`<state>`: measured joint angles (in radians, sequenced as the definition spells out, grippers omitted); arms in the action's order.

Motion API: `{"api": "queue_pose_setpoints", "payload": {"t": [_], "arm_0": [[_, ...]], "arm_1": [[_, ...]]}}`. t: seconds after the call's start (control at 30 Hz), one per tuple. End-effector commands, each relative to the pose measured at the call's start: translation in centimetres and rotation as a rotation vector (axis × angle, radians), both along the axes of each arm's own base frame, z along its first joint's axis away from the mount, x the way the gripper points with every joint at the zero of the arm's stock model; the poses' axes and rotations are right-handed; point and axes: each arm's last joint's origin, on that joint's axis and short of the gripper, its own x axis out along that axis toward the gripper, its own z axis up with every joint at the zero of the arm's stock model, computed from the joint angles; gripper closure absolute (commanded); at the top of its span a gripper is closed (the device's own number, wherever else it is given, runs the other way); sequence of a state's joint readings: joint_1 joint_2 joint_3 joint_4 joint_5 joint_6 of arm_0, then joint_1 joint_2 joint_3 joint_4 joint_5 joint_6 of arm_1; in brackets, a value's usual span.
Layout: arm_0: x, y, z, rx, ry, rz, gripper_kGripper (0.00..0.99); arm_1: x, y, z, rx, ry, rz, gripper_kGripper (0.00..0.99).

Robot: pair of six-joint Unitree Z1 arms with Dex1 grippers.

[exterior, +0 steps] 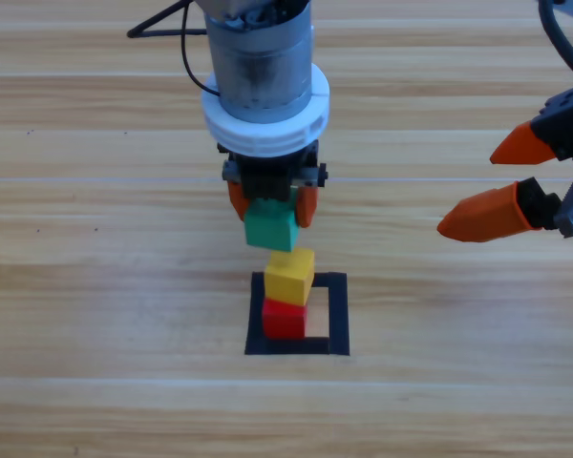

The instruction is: Stack the blocks in the rectangular block: red at the bottom, yellow in the middle, green on top

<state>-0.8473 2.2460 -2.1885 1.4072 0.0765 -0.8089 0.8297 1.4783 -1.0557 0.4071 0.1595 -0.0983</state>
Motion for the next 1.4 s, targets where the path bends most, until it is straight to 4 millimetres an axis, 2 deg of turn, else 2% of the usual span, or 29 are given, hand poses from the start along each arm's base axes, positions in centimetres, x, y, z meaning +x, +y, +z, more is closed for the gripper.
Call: {"api": "queue_pose_setpoints", "payload": {"t": [0.03, 1.4], "arm_0": [[-0.9, -1.8, -2.8, 0.065, 0.041, -0.033, 0.982], [-0.4, -2.6, -4.8, 0.091, 0.062, -0.03, 0.982]], "arm_1": [[1.2, 0.1, -1.5, -0.046, 0.016, -0.031, 0.004], [1.1, 0.1, -1.5, -0.047, 0.017, -0.031, 0.004]]}}
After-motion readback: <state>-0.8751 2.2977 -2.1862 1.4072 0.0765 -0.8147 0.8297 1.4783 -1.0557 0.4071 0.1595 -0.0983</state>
